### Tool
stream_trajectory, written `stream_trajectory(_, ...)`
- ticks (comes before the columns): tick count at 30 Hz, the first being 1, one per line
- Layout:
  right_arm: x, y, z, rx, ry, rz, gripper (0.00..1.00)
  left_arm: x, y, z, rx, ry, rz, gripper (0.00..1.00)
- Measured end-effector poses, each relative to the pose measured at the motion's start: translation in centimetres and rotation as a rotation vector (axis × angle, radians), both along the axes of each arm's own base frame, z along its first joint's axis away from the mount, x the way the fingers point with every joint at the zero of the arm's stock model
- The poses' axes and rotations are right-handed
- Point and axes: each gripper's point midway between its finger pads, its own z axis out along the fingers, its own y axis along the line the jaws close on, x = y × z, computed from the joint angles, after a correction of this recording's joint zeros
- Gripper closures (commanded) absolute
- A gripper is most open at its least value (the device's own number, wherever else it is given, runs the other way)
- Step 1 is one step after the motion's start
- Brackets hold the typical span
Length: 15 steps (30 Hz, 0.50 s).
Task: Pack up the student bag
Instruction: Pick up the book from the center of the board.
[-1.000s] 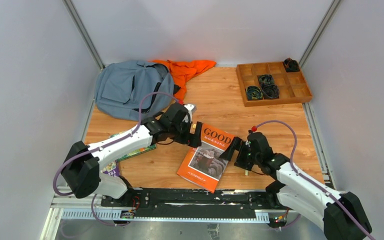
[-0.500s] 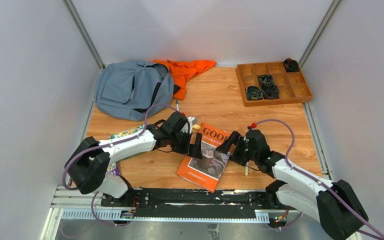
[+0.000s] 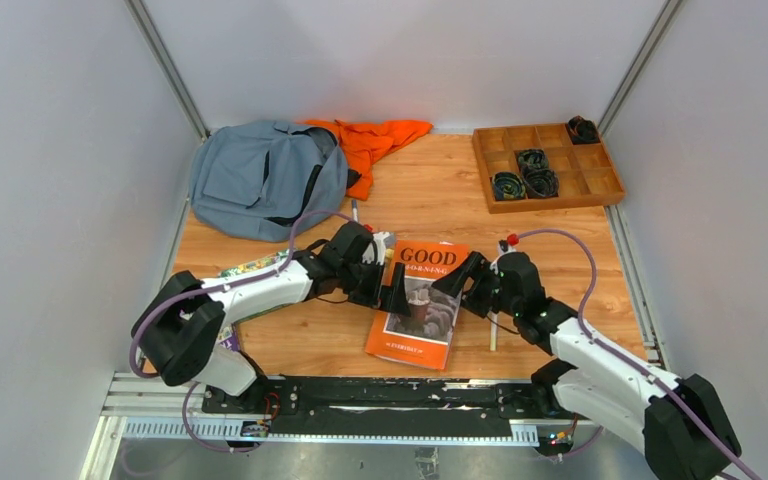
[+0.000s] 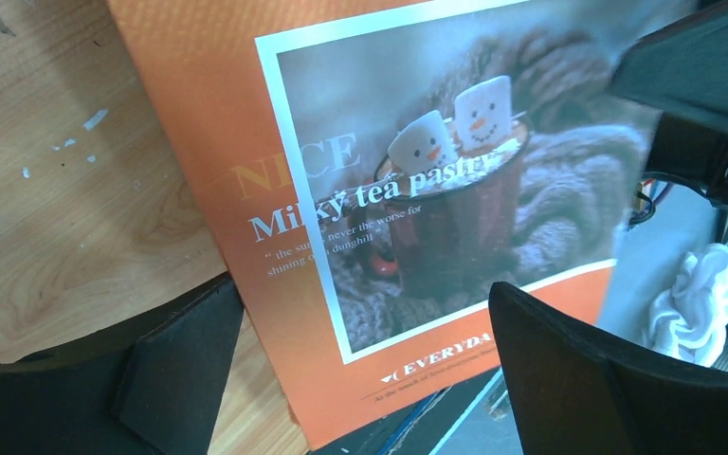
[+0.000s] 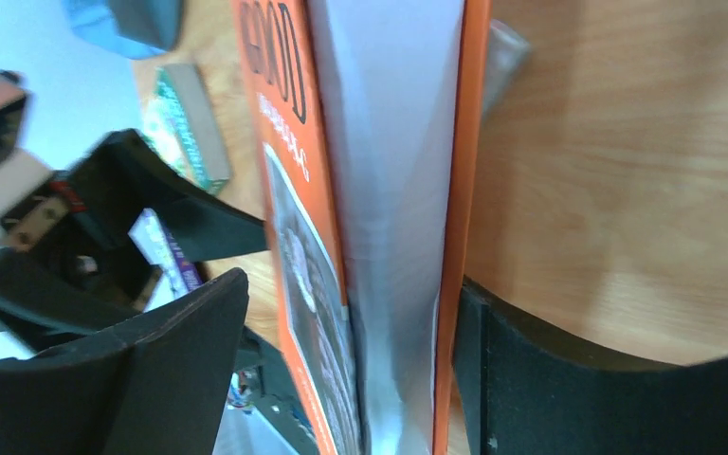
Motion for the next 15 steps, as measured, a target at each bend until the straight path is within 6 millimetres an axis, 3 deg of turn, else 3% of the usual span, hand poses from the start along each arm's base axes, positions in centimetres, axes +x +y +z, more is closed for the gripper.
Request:
stream_trajectory(4,1.0,0.5,3.6,0.032,-0.072,0.006,0.37,0.4,0.2,0.7,-0.001,-0.05,-0.003,0.0)
stream_trajectory(7,1.1,0.6,5.4,0.053,-0.123,0.009,0.51,0.6,0.3,1.5,-0.015,-0.082,-0.004,0.0)
stream_trajectory(12,0.8,0.4,5.1,0.034,-0.118,0.018,0.68,0.6,0.3,2.3,-0.032,-0.11,-0.01,0.0)
stream_trajectory(15,0.9,0.7,4.4,0.022,-0.103,0.037,0.69,0.3,0.8,2.6,-0.029,-0.126,-0.009,0.0)
